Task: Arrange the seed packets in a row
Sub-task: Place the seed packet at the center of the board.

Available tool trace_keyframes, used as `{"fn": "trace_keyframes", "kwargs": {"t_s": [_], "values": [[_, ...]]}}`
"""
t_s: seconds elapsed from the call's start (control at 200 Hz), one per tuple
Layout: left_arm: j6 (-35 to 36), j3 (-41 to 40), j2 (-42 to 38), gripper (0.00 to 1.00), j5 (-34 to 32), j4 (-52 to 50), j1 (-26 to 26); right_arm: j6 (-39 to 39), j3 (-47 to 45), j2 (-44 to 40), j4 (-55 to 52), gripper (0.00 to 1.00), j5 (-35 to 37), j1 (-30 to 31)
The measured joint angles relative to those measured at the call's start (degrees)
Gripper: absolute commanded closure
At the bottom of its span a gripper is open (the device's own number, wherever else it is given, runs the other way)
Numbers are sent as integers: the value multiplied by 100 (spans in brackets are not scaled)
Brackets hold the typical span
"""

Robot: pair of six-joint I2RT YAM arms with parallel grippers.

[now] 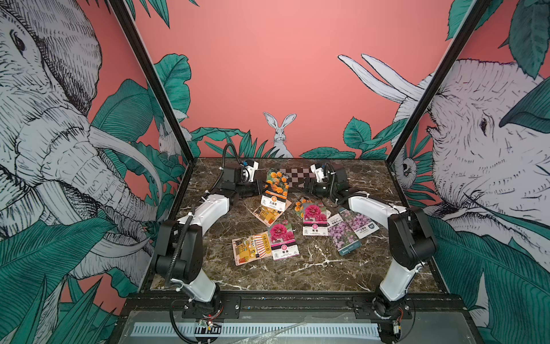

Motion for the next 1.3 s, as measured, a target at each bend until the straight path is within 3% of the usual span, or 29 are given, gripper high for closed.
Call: {"fn": "trace_keyframes", "kwargs": {"t_s": [0.235, 0.48, 0.75, 1.045, 1.3], "values": [[1821, 608, -111, 100, -1674, -2203, 634, -778, -398, -448, -780, 26, 758, -245], [3042, 846, 297, 100, -2610, -3364, 1228, -970, -542, -452, -938, 26, 894, -339], [3727, 955, 966, 100, -3287, -3447, 2186, -855, -960, -452, -566, 27, 887, -511], [4221, 1032, 1714, 100, -4406, -3445, 2286, -772, -1021, -455, -280, 27, 938, -553], [4446, 1019, 1882, 98, -5014, -3397, 2369, -682, -1025, -455, -177, 27, 951, -553]]}}
